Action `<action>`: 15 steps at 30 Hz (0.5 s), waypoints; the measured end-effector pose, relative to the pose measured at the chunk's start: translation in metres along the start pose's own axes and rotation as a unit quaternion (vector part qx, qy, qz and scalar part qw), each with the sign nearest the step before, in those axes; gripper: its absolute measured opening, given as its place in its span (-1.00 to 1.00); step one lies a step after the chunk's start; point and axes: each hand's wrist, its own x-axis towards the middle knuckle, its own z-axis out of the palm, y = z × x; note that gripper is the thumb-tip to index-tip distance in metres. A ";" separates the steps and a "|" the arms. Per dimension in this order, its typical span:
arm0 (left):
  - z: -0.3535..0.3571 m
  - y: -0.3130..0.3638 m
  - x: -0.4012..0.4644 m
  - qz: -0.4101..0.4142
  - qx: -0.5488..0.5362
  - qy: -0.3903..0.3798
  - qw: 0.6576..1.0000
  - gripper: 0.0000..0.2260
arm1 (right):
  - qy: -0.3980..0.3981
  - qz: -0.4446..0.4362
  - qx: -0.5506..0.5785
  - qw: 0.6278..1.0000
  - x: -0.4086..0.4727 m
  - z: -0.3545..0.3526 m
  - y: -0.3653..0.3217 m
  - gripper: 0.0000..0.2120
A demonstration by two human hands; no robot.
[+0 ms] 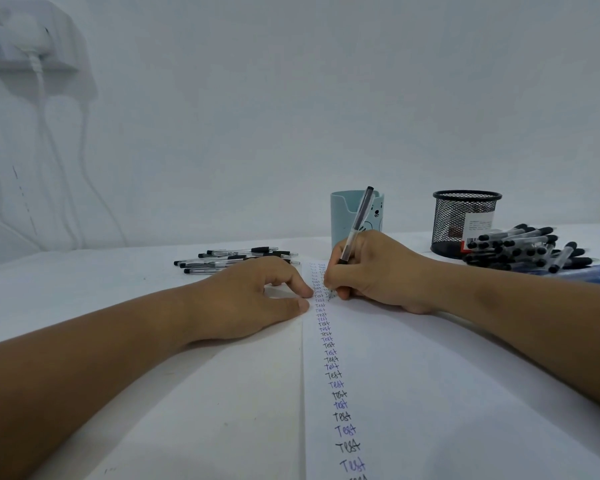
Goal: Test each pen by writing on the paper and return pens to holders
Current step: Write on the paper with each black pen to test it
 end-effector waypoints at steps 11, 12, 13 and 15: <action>0.000 -0.002 0.000 0.008 0.005 -0.002 1.000 -0.90 | 0.000 -0.001 -0.027 1.000 0.000 -0.001 0.000 -0.87; 0.000 -0.002 0.000 0.009 0.006 -0.002 1.000 -0.90 | 0.001 -0.001 -0.028 1.000 0.000 -0.001 0.000 -0.87; 0.000 -0.002 0.000 0.010 0.004 -0.002 1.000 -0.90 | 0.005 -0.004 -0.031 0.999 0.001 -0.001 0.000 -0.87; 0.000 -0.002 0.000 0.011 0.003 -0.002 1.000 -0.90 | 0.016 -0.009 -0.037 0.999 0.001 -0.001 0.001 -0.87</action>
